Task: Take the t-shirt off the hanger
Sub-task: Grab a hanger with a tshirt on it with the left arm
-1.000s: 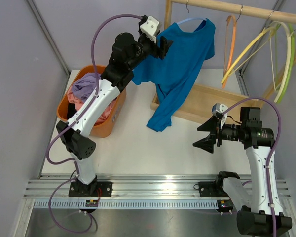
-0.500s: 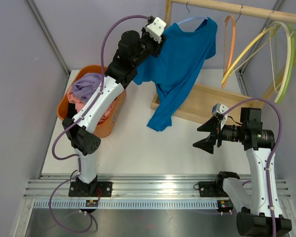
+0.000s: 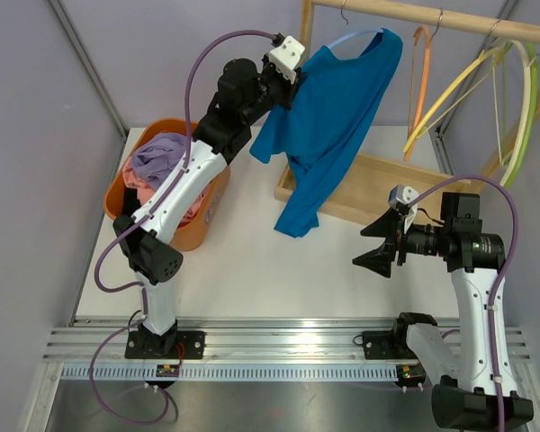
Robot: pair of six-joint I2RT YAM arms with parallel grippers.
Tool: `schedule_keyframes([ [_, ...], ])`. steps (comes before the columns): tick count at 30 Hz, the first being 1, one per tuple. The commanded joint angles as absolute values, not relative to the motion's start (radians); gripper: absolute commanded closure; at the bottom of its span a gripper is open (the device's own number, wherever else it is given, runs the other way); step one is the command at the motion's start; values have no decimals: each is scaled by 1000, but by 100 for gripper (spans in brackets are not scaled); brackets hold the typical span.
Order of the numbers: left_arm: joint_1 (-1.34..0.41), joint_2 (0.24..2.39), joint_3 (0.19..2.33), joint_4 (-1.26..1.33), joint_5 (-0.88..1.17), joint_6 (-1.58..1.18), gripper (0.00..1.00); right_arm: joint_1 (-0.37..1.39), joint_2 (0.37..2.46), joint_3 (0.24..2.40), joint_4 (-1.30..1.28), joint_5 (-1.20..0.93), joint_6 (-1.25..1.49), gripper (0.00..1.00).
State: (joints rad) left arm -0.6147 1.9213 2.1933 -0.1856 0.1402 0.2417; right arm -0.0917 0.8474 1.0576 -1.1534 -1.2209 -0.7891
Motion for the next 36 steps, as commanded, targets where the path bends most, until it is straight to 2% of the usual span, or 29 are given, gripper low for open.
schedule_keyframes([
  [1, -630, 1861, 2166, -71, 250, 152, 100, -87, 854, 1144, -1173, -1233, -798, 12],
  [12, -667, 1825, 2164, 67, 247, 5, 100, -87, 920, 1394, -1235, -1209, -730, 12],
  [36, -804, 1839, 2256, 115, 31, 259, 100, -87, 931, 1408, -974, -1209, -427, 13],
])
